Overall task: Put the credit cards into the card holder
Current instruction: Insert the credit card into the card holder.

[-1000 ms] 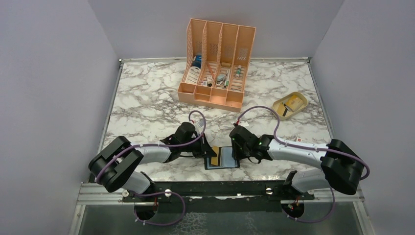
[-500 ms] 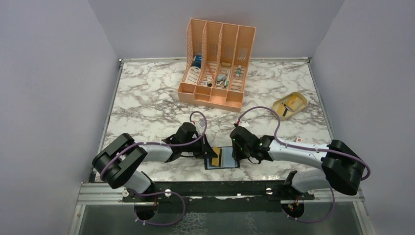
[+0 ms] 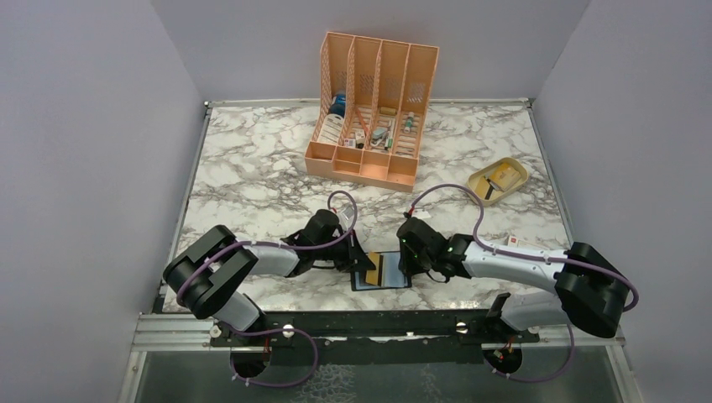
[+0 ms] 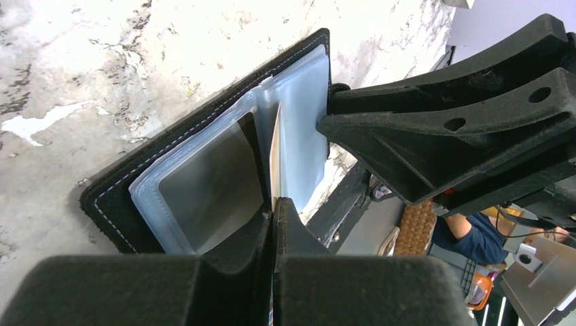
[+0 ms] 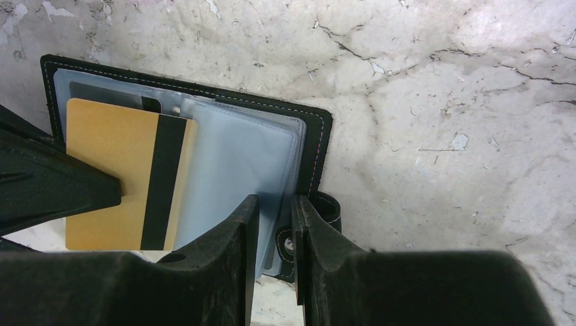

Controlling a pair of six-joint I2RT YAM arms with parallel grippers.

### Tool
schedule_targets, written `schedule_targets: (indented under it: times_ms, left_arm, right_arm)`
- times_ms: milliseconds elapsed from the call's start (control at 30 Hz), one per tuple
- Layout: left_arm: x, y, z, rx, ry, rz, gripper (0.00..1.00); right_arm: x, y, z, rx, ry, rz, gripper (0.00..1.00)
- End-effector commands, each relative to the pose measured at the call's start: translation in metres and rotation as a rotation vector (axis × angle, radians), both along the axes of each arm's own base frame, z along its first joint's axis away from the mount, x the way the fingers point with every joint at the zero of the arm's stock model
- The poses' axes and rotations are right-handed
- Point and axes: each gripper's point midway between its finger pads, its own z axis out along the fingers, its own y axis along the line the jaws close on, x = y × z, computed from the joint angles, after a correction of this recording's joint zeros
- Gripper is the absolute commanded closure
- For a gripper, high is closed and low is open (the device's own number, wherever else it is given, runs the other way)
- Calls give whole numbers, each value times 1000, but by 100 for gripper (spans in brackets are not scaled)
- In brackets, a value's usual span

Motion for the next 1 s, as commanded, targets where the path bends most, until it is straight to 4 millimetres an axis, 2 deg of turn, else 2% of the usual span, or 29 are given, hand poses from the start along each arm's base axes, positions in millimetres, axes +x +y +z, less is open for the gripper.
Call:
schedule_targets:
  times_ms: [0,200,500,633,967]
  left_arm:
    - [6,-10,4,-14,-14,-3,100]
    - [8,-10,3,-8,-19,14,100]
    - [11,-6,-5,18,-8,56,100]
    - [16,-6,-3,19,-27,69,100]
    - [13,-5,-8,37,-22,84,100]
  right_arm:
    - [-8,-7,-6,-16,27,-6,76]
    - [-8,-7,-2,-5,21,-9,76]
    - [-2,-19,12,-54,-22,-30,78]
    - [-6,-14,10,-13,-3,-24,71]
    - [-11,-4,18,88,4,-42,64]
